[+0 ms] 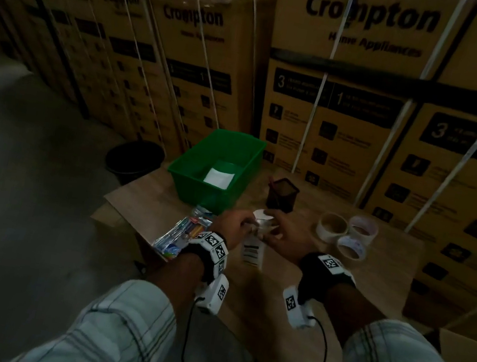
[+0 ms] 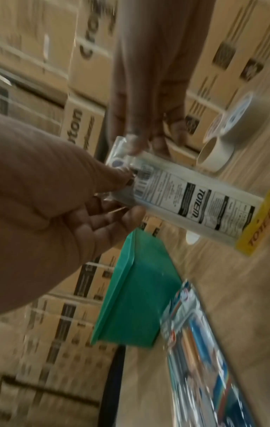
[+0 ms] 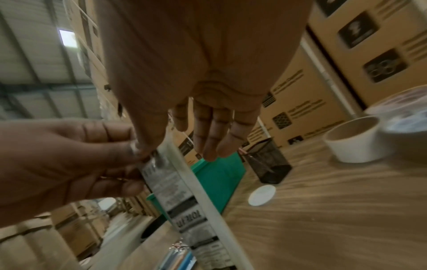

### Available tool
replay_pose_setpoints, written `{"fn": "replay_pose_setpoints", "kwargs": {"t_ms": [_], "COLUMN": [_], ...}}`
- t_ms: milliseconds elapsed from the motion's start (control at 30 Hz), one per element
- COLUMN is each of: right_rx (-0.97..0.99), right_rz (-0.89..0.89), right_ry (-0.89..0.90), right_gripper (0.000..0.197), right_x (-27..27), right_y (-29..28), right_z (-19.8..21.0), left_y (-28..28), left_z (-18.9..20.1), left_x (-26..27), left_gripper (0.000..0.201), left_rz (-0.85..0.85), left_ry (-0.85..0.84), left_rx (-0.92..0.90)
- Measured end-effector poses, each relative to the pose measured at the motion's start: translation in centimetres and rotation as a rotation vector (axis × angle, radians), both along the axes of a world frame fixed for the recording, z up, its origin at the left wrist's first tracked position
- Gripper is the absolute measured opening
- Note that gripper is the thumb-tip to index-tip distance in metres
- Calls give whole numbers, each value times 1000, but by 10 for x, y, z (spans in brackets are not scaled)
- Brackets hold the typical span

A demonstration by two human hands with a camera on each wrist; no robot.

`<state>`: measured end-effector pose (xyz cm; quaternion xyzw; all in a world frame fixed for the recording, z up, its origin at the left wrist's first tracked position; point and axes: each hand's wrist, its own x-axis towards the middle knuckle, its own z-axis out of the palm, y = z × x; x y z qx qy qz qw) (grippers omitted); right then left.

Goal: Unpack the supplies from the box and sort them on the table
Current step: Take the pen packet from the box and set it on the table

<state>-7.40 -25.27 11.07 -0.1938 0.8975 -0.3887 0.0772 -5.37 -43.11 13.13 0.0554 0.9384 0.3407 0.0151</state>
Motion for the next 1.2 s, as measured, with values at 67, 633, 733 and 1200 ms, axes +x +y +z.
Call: {"fn": "replay_pose_setpoints", "kwargs": {"t_ms": [67,633,733,1200], "right_rx": [-12,279,308,519], "right_rz": [35,-106,-143,-59], "right_ry": [48,199,238,-22], "right_gripper": [43,6,7,43], "right_x": [-6,-29,-24,34], "right_y": [-8,-82,-105,-185], "right_z": [2,-1,-12,-119], "left_y": [-7,-71,-88,-150], "left_z": [-1,-15,-24,-143], "left_x": [-6,-48,-52,-26], "left_gripper": [22,20,13,24], "left_rz": [1,-160,-192,-455], "left_ry": [-22,38,51,-124], "left_rx": [-11,22,4,-365]}}
